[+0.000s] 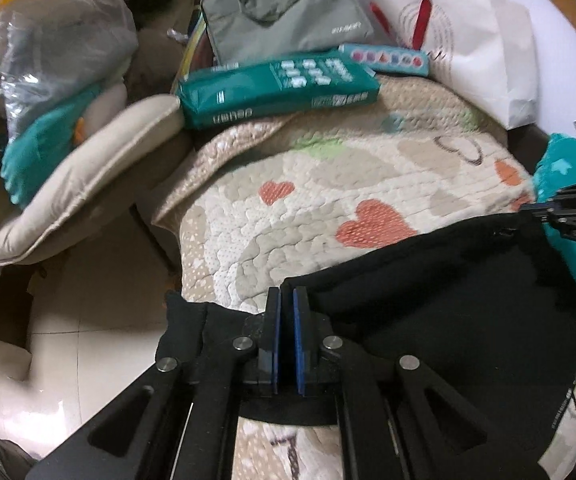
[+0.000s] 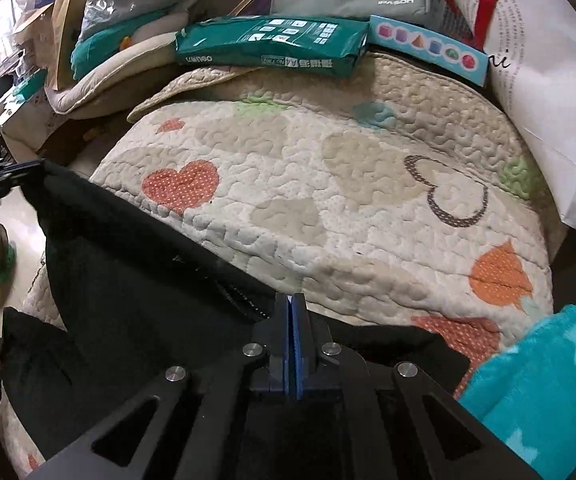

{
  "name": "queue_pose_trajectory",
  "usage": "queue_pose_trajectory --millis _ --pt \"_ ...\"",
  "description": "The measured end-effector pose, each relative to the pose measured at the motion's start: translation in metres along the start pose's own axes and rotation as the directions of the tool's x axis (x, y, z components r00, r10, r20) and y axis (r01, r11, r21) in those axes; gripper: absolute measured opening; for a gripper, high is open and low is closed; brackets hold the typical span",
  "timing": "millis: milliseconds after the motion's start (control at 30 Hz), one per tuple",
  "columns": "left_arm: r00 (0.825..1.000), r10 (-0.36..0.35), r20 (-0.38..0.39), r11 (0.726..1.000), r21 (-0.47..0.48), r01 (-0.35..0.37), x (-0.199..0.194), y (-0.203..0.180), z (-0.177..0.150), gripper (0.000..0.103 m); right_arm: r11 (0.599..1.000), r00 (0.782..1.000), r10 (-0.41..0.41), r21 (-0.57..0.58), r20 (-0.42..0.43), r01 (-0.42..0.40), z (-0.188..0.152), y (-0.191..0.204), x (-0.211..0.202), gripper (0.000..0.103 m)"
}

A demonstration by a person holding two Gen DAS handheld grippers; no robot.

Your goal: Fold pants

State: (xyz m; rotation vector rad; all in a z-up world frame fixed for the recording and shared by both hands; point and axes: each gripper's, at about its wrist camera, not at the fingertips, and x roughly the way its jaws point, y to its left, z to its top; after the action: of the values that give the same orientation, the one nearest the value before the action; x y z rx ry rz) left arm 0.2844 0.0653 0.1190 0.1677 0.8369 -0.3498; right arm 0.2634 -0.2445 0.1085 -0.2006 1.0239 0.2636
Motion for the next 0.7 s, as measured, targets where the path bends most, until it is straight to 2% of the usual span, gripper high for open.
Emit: queue_pose_trajectory --millis 67,100,133,167,200,233,367,400,467,500,600,633,667,700 --pt "1.0 0.009 0.018 1.0 0.001 -0.009 -0.011 -0.003 -0.002 0.005 0.998 0.999 -0.046 -0.043 -0.013 0.045 0.002 0.003 0.005 0.009" --pt "1.0 0.011 0.021 1.0 -0.001 -0.01 -0.013 -0.004 -0.003 0.005 0.997 0.999 -0.051 -0.052 -0.018 0.05 0.003 0.003 0.008 0.029" --pt "1.0 0.014 0.025 1.0 -0.003 -0.014 -0.014 -0.004 -0.004 0.005 0.996 0.998 -0.061 -0.064 -0.015 0.06 0.004 0.003 0.012 0.067" --pt "0.999 0.016 0.028 1.0 -0.004 -0.015 -0.014 -0.005 -0.004 0.005 0.994 0.997 -0.078 -0.075 -0.003 0.077 0.005 0.003 0.013 0.082" --pt "0.999 0.018 0.03 1.0 -0.004 -0.017 -0.014 -0.005 -0.004 0.005 0.988 0.994 -0.108 -0.104 0.03 0.111 0.007 0.005 0.016 0.09" --pt "0.999 0.018 0.032 1.0 -0.005 -0.018 -0.013 -0.005 -0.004 0.005 0.986 0.993 -0.115 -0.119 0.034 0.118 0.009 0.006 0.019 0.09" --pt "0.999 0.024 0.036 1.0 -0.004 -0.024 -0.011 -0.005 -0.003 0.006 0.978 0.993 -0.116 -0.175 0.002 0.114 0.024 0.009 0.049 0.086" --pt "0.999 0.02 0.036 1.0 -0.007 -0.02 -0.01 -0.003 -0.003 0.006 0.977 0.994 -0.106 -0.187 -0.013 0.102 0.028 0.009 0.058 0.082" --pt "0.999 0.014 0.037 1.0 -0.013 -0.014 -0.007 -0.002 -0.002 0.006 0.981 0.995 -0.078 -0.185 -0.065 0.065 0.033 0.007 0.075 0.064" --pt "0.999 0.013 0.037 1.0 -0.011 -0.013 -0.006 -0.002 -0.001 0.006 0.985 0.994 -0.059 -0.17 -0.093 0.043 0.034 0.006 0.08 0.04" --pt "0.999 0.022 0.034 1.0 -0.006 -0.022 -0.005 -0.003 -0.001 0.006 0.989 0.996 -0.046 -0.147 -0.082 0.034 0.03 0.002 0.069 0.025" --pt "0.999 0.025 0.035 1.0 -0.011 -0.024 -0.007 -0.003 -0.001 0.006 0.99 0.996 -0.045 -0.134 -0.077 0.034 0.028 -0.002 0.063 0.01" --pt "0.999 0.025 0.037 1.0 -0.019 -0.024 -0.009 -0.003 -0.001 0.006 0.993 0.996 -0.025 -0.115 -0.082 0.016 0.026 -0.005 0.056 0.003" --pt "0.999 0.025 0.04 0.999 -0.024 -0.024 -0.012 -0.003 -0.003 0.006 0.995 0.997 -0.013 -0.098 -0.072 0.006 0.024 -0.008 0.045 0.003"
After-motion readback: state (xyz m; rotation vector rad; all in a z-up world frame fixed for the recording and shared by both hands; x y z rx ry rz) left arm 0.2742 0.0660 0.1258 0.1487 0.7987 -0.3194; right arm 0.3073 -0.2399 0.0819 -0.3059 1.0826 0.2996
